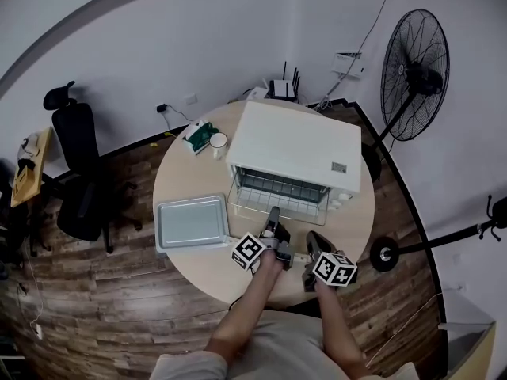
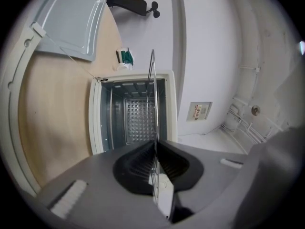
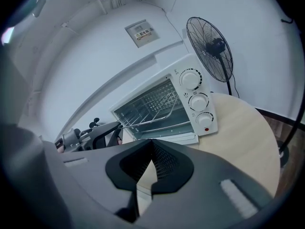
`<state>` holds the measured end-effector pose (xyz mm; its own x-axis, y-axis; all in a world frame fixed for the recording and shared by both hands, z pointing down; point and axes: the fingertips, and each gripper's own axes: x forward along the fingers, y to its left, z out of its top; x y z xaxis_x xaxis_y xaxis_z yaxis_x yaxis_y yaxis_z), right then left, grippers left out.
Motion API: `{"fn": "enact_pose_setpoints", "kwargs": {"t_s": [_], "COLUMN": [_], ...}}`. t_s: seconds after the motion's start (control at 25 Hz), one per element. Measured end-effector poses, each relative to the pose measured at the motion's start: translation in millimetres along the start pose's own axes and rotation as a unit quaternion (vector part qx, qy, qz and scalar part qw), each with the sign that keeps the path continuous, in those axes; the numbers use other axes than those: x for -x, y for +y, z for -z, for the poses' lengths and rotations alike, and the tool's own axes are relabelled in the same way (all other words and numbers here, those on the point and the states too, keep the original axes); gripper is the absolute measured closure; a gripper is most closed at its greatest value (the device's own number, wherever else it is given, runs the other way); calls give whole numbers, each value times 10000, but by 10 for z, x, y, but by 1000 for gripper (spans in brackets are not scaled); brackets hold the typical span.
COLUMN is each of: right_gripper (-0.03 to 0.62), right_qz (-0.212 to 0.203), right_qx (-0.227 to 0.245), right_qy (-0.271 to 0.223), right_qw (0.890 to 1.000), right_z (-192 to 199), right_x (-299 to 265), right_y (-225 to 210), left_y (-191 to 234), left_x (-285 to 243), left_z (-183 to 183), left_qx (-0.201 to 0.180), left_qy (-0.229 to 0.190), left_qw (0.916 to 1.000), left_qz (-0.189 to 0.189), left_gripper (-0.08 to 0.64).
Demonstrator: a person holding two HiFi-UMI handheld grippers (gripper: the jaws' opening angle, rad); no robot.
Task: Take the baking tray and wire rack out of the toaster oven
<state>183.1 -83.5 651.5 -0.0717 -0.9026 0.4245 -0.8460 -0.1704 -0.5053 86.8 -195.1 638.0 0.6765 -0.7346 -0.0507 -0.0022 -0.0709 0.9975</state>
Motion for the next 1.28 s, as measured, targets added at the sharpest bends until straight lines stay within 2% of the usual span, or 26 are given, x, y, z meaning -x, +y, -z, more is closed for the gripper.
{"fn": "enact_pose_setpoints", "kwargs": {"t_s": [0.44,0.72,0.84,1.0,1.28], "right_gripper": [595,595,595,595,595], "right_qz": [196,417,489,471,405], "right_qx": [-62,-85,-118,-52,-40], "right_qy": [29,-124,-148,-108,-19], "right_qw": [9998,9990,9986,9988,9992], "right_z": [191,109,96,156,264], "right_x": [91,217,210,174,83], "right_y": [-19,-214,-277,-293,-248], "left_y": [-102,-138,-134,-285,-342], "left_x": [332,549,705,874,1225], "left_z": [65,81,71,62,-45], "left_qx": [-69,-94,-178,-242,-295], "left_qy": [70,132,220,256,148], "left_qw": [9998,9993,9992,9972,9971], "left_qz": [173,328,278,661,685], "left_gripper": [486,486,486,490,495]}}
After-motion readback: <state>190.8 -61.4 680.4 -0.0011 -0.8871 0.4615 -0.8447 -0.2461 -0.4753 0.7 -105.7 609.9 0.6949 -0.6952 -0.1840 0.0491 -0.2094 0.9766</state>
